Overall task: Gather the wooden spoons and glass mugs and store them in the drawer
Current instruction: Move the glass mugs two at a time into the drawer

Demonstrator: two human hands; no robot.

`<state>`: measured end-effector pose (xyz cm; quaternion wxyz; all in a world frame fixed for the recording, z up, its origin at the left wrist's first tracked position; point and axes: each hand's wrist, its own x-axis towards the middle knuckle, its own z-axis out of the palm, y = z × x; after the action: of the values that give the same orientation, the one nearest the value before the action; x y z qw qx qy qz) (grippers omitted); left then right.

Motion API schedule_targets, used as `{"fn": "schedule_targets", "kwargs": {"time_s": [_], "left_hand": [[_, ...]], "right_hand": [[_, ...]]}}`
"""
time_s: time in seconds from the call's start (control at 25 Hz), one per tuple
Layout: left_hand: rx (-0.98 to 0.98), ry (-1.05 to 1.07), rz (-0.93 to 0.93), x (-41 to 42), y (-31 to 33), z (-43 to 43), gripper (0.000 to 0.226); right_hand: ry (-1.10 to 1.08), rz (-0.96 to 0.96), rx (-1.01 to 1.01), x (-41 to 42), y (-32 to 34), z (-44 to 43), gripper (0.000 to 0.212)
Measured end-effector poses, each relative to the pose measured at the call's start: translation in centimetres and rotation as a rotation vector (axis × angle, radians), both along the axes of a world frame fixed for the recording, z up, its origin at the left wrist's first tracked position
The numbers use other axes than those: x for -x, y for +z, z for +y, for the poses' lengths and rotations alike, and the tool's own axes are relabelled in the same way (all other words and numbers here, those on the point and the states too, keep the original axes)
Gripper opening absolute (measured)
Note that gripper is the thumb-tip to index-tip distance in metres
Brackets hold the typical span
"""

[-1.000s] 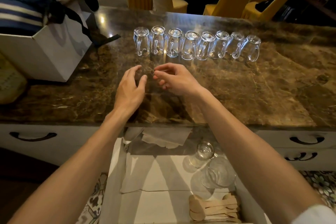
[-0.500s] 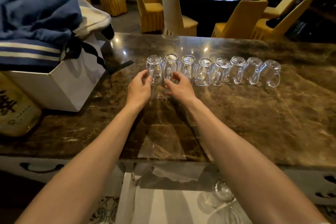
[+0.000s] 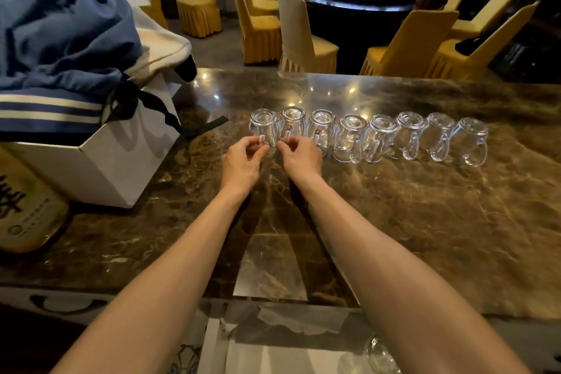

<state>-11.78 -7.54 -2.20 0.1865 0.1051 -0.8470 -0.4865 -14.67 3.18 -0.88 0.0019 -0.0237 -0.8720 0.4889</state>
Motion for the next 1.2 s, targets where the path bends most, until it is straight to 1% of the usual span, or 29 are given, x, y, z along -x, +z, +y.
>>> {"fn": "schedule_targets", "kwargs": {"time_s": [0.16,0.44,0.76,0.96,1.2], "left_hand": [[-0.008,0.014,0.021,0.1,0.1,0.4,0.024],[-0.001,0.083,0.007,0.3,0.3,0.8,0.022],[0.017,0.073,0.001,-0.4,1.0,0.6,0.025],[0.046,0.021,0.014,-1.4,2.0,0.2,0.024],[0.134,-0.012,0.049,-4.0,3.0,0.0,0.023]], "right_hand": [[-0.091,0.086,-0.068,-0.2,0.4,-0.3,0.021],[-0.053,0.044,-0.225,-0.2,1.3,-0.6,0.021],[-0.004,0.046,-0.249,-0.7,2.1,-0.2,0.022],[0.036,0.123,-0.245,-2.0,3.0,0.9,0.02],[0.096,0.185,-0.316,-4.3,3.8,3.1,0.019]]}}
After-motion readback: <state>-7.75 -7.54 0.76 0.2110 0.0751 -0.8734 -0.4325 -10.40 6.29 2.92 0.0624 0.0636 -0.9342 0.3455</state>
